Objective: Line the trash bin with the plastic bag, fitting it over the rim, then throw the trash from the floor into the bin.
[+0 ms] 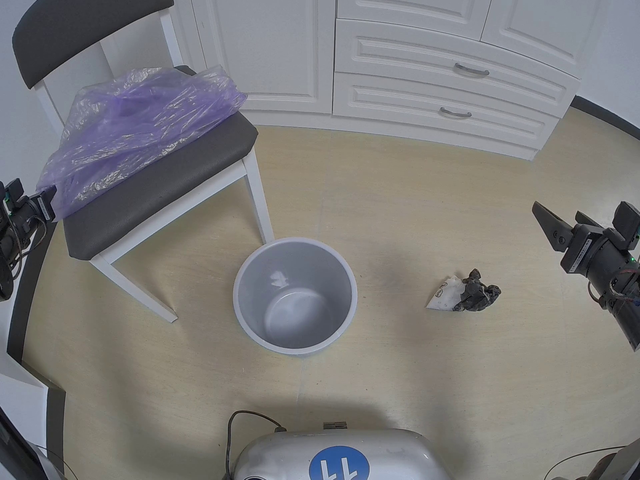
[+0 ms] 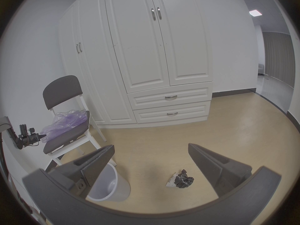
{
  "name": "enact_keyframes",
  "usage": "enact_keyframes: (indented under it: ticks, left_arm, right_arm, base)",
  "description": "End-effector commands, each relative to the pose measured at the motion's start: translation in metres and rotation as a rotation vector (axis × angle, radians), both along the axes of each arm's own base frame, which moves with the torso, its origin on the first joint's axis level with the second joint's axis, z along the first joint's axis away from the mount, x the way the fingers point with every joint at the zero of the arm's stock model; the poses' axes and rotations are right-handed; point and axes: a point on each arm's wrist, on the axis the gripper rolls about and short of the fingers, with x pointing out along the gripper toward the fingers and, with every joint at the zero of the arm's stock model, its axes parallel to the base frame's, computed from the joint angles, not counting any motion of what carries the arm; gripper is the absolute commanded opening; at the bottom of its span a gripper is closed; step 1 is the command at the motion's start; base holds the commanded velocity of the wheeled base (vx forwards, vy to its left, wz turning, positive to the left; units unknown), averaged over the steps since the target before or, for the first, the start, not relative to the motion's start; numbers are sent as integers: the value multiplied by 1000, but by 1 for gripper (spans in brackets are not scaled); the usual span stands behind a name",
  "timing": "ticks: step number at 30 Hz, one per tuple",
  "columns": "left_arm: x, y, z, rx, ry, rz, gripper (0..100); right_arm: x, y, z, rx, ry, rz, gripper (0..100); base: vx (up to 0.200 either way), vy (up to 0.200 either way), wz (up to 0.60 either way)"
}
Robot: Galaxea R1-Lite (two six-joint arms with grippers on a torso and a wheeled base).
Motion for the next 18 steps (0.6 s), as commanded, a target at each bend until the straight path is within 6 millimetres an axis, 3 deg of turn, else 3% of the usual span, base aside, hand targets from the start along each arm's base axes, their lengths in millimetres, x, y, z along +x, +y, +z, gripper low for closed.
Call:
enact_keyframes:
  ticks: [1,6,10,12,13,14,15,18]
  left_arm:
    - [-15,-18,6,18,-43,-24,0]
    - [-39,-34,-4,42,-93,-35,0]
    - [-69,-57,-9,56,-160,-67,0]
    - [-72,-61,-9,59,-165,-76,0]
    - [-84,-79,-9,63,-168,-124,0]
    - [-84,-79,-9,63,-168,-124,0]
    - [-91,-98,-7,62,-173,-186,0]
    - [-96,-115,-5,66,-178,-254,0]
  right_arm:
    - [-1,-2,1,-3,-5,-8,100]
    - [-2,0,-1,-11,-1,-3,100]
    - [-4,13,1,-52,-3,-40,100]
    - [-5,15,2,-55,-5,-45,100]
    - [-4,30,5,-54,-5,-30,100]
    - [-4,30,5,-54,-5,-30,100]
    - [-3,45,5,-60,2,-13,100]
    - [3,60,-5,-88,39,-9,100]
  base:
    - [0,0,0]
    - [0,0,0]
    - [0,0,0]
    - [0,0,0]
    - [0,0,0]
    - [0,0,0]
    - [0,0,0]
    - [0,0,0]
